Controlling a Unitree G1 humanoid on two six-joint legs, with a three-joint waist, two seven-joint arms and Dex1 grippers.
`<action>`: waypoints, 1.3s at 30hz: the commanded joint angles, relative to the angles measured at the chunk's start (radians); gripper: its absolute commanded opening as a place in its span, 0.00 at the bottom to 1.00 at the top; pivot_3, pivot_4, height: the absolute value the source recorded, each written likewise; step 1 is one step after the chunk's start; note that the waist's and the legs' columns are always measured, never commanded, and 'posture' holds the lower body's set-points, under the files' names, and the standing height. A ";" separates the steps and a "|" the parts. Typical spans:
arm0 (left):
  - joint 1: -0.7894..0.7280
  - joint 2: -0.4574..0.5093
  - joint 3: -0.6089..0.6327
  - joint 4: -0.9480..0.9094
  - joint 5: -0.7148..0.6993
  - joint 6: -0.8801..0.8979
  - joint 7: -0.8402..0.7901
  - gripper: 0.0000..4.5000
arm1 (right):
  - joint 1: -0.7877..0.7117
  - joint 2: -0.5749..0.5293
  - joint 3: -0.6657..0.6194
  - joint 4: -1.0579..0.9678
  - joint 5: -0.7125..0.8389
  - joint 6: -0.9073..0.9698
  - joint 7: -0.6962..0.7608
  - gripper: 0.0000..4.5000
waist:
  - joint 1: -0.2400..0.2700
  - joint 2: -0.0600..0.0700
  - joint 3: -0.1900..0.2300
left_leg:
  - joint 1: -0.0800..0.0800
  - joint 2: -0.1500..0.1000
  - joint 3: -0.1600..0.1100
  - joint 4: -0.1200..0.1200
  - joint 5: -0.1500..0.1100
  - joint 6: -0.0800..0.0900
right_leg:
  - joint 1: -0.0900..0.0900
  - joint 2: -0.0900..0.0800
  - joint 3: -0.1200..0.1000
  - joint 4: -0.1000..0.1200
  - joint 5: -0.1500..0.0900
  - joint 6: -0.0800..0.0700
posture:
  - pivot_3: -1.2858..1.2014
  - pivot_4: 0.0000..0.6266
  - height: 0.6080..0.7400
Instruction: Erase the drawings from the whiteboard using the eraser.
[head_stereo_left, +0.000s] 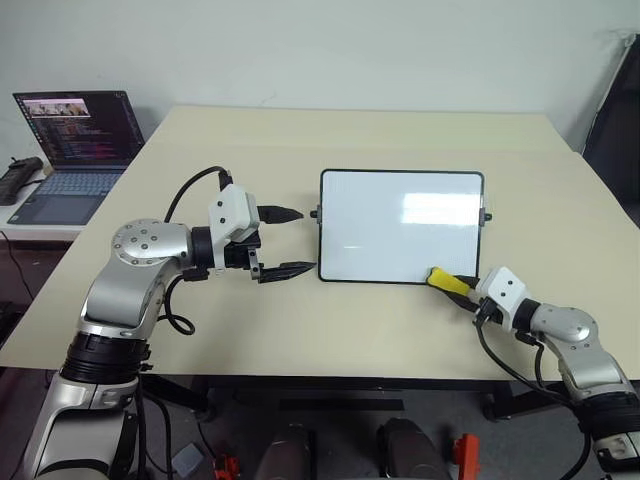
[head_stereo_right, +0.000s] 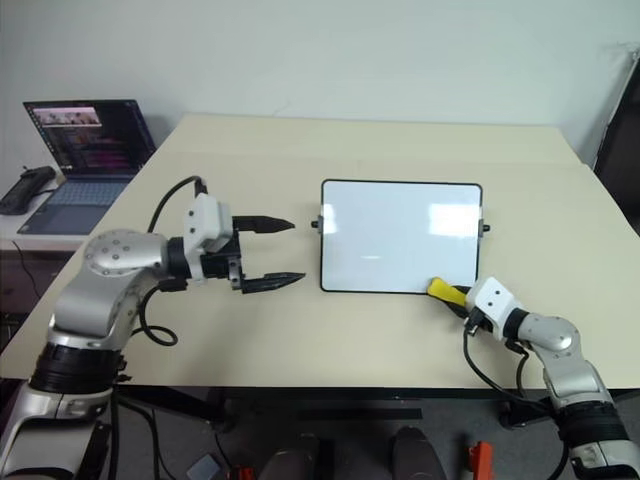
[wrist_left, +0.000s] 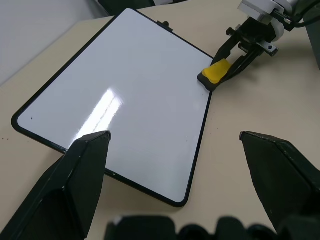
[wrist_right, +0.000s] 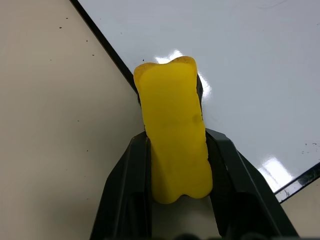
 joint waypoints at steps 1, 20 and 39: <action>-0.033 -0.001 0.008 -0.016 -0.005 -0.013 -0.002 1.00 | -0.033 -0.003 0.012 0.073 -0.066 0.008 -0.048 0.25 | -0.003 0.000 0.000 | 0.000 0.000 0.000 0.000 0.000 0.000 | 0.000 0.000 0.000 0.000 0.000 0.000 | 0.52 0.24 1.00; -0.036 -0.008 0.008 -0.004 -0.007 -0.015 -0.014 1.00 | -0.106 -0.051 -0.160 -0.074 0.146 0.103 -0.058 0.25 | 0.009 0.002 0.003 | -0.003 -0.001 0.000 0.001 0.002 0.001 | -0.002 -0.001 0.002 0.000 0.002 -0.001 | 0.52 0.24 1.00; -0.103 -0.191 -0.087 -0.059 -0.059 0.016 0.012 1.00 | -0.014 -0.229 -0.578 0.142 0.280 0.558 -0.392 0.24 | 0.020 0.010 0.008 | -0.022 -0.005 0.001 -0.004 -0.001 -0.001 | -0.016 -0.005 -0.003 -0.011 0.006 0.003 | 0.52 0.24 1.00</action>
